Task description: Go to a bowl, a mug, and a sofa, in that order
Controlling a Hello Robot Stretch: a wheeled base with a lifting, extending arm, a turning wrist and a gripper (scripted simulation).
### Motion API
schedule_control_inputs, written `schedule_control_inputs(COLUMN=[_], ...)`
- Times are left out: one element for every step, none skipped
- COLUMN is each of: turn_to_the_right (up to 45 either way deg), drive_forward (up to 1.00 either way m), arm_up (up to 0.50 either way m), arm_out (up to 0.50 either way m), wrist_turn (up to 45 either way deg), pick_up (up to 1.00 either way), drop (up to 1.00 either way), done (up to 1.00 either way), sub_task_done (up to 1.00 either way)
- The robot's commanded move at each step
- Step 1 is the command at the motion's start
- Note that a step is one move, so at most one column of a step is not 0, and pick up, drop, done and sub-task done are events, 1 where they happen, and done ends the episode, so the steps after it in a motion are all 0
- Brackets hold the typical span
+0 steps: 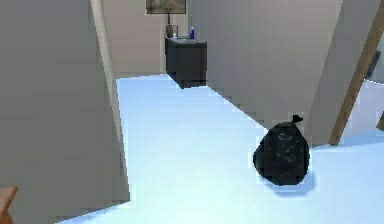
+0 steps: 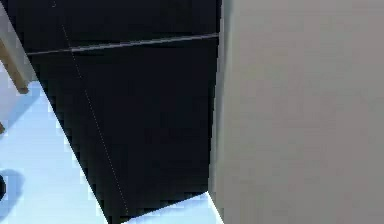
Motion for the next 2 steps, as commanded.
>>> schedule_control_inputs(turn_to_the_right=[0.0,-3.0], drive_forward=[1.0,0.0], arm_up=[0.0,0.0], arm_out=[0.0,0.0], wrist_turn=[0.0,0.0], pick_up=[0.0,0.0], drop=[0.0,0.0], done=[0.0,0.0], sub_task_done=[0.0,0.0])
